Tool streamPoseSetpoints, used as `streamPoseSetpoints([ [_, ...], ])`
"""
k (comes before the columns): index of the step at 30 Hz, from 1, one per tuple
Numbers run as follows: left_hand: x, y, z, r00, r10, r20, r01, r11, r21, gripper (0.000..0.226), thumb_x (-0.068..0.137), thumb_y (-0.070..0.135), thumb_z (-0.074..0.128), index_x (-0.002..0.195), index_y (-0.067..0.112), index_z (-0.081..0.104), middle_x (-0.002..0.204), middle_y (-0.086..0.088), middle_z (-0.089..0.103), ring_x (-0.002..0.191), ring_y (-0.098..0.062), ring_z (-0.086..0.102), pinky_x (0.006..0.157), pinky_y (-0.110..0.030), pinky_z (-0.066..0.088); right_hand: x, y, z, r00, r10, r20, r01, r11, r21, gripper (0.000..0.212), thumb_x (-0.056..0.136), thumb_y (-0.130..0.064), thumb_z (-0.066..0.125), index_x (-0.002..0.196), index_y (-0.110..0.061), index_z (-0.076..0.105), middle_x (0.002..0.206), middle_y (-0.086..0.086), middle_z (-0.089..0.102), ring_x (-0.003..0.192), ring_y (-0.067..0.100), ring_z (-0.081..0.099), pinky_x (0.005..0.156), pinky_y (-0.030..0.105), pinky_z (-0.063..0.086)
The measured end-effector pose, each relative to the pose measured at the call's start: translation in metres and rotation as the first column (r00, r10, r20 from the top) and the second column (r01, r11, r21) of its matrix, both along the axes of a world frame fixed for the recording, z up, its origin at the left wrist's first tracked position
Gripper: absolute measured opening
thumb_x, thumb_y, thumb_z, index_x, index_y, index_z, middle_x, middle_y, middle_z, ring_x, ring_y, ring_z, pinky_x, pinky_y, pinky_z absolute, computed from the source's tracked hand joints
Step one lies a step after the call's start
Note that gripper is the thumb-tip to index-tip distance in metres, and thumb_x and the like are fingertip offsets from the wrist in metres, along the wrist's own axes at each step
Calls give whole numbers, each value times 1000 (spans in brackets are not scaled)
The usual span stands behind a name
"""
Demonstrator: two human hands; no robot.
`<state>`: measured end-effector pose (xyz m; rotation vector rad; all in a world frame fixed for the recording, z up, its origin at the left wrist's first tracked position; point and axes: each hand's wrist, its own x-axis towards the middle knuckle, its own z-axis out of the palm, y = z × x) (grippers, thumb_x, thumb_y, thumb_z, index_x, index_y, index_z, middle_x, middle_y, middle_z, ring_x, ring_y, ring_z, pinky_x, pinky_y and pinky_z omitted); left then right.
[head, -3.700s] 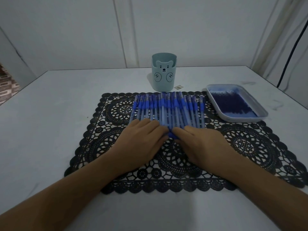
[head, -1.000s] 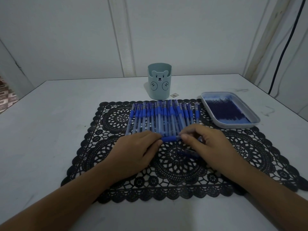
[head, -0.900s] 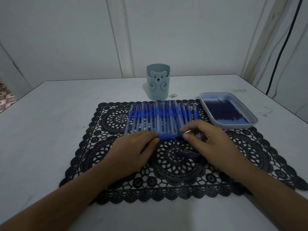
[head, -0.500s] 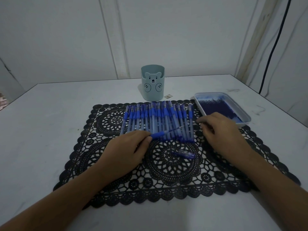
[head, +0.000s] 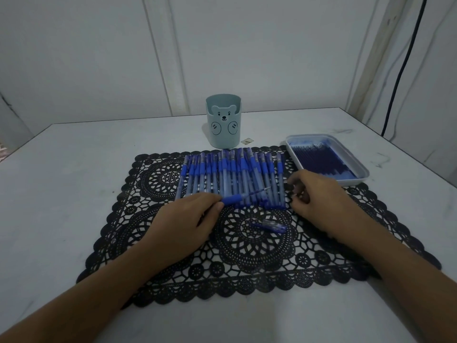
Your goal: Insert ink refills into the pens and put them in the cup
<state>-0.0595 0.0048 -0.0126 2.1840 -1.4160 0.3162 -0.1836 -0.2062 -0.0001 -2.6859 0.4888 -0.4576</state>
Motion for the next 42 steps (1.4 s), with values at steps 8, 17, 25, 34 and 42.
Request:
streamPoseSetpoints([
  [8, -1, 0, 0, 1000, -4, 1, 4, 1000, 6, 41, 91, 40, 32, 101, 19, 65, 78, 16, 61, 60, 4, 50, 54, -5, 37, 0, 2, 0, 1000, 15, -9, -14, 998, 68, 27, 83, -14, 61, 109, -17, 53, 83, -8, 53, 67, -1, 47, 54, 8, 37],
  [17, 0, 0, -1, 1000, -4, -18, 4, 1000, 5, 45, 90, 43, 29, 103, 19, 65, 78, 19, 57, 59, 6, 49, 53, -8, 40, -9, 20, 6, 956, 294, 3, -293, 949, 117, 14, 81, -17, 65, 87, -28, 61, 87, -12, 60, 80, 0, 55, 72, 11, 45],
  [25, -1, 0, 0, 1000, -1, -19, 1, 1000, 17, 46, 89, 44, 29, 104, 19, 65, 82, 18, 58, 61, 6, 48, 55, -7, 38, -7, 17, 3, 949, 314, -12, -310, 944, 116, 18, 82, -16, 65, 96, -26, 67, 89, -15, 60, 82, -1, 56, 71, 6, 43],
  [34, -2, 1, 1, 999, -25, -20, 25, 1000, 17, 42, 90, 41, 31, 103, 19, 65, 82, 12, 65, 62, 1, 53, 55, -8, 40, -9, 17, 12, 965, 162, 205, -207, 953, 222, 12, 87, -26, 55, 95, -33, 60, 77, -23, 58, 76, -10, 56, 64, 3, 41],
  [42, -4, 1, 3, 997, -60, 43, 57, 996, 62, 36, 91, 38, 36, 102, 20, 65, 83, 13, 66, 64, 2, 56, 57, -2, 34, -3, 24, 7, 941, 270, 204, -302, 942, 145, 16, 83, -21, 61, 98, -26, 67, 83, -28, 56, 84, -11, 54, 74, 3, 41],
])
